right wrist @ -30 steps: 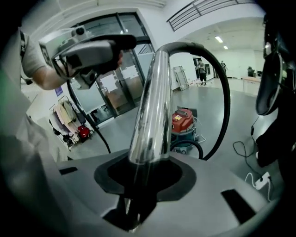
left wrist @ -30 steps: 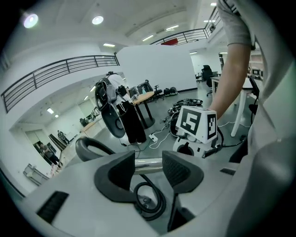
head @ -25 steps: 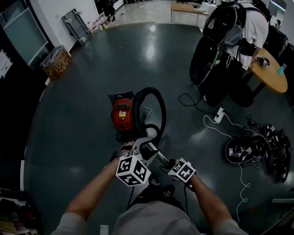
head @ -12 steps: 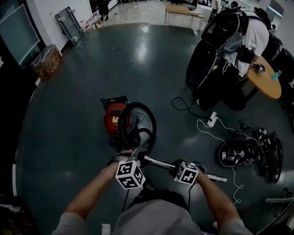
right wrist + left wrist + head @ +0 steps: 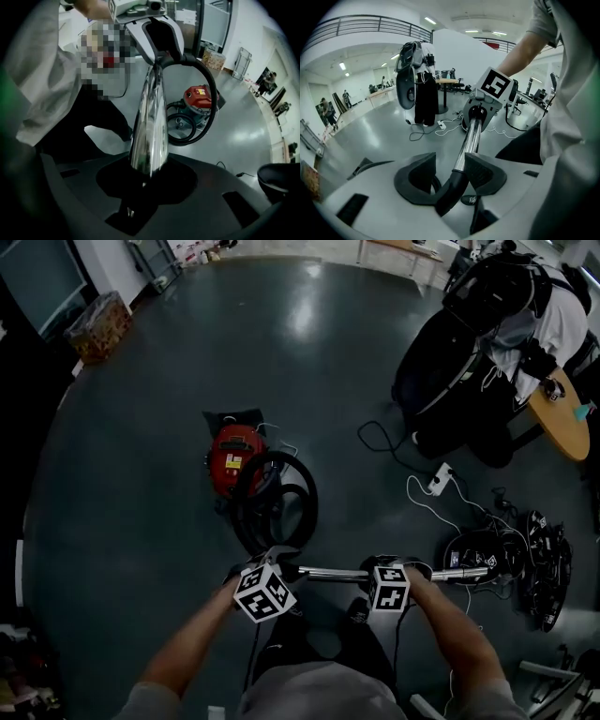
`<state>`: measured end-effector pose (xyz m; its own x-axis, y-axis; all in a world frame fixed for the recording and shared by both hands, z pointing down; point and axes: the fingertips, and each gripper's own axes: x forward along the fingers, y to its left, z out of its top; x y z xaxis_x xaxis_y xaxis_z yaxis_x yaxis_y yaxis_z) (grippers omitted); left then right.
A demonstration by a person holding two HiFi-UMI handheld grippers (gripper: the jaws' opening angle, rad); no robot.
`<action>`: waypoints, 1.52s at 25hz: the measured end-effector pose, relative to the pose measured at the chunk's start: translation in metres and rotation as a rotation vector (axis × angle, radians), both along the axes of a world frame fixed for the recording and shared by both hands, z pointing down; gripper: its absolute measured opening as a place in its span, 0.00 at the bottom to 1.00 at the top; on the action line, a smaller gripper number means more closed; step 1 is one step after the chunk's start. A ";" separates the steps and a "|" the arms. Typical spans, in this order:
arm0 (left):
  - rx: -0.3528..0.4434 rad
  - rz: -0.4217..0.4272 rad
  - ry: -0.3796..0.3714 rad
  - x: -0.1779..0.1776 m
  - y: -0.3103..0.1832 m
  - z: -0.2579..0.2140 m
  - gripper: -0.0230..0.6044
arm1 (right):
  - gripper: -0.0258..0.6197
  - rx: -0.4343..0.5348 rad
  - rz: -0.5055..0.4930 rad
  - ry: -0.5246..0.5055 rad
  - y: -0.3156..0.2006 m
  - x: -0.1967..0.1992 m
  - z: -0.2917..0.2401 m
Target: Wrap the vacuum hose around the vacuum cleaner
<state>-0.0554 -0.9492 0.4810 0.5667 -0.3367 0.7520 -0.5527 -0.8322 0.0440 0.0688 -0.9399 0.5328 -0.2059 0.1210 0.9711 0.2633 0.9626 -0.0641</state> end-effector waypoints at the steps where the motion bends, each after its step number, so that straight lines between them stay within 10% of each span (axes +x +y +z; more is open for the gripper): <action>1: -0.014 -0.023 0.012 0.004 -0.002 0.010 0.34 | 0.22 0.000 -0.029 0.011 -0.006 0.006 0.008; 25: -0.131 -0.316 0.069 0.032 -0.019 0.313 0.34 | 0.22 0.174 -0.481 -0.118 -0.082 0.026 0.316; 38: -0.225 -0.288 0.051 0.009 -0.019 0.485 0.34 | 0.22 0.188 -0.575 -0.159 -0.104 -0.014 0.491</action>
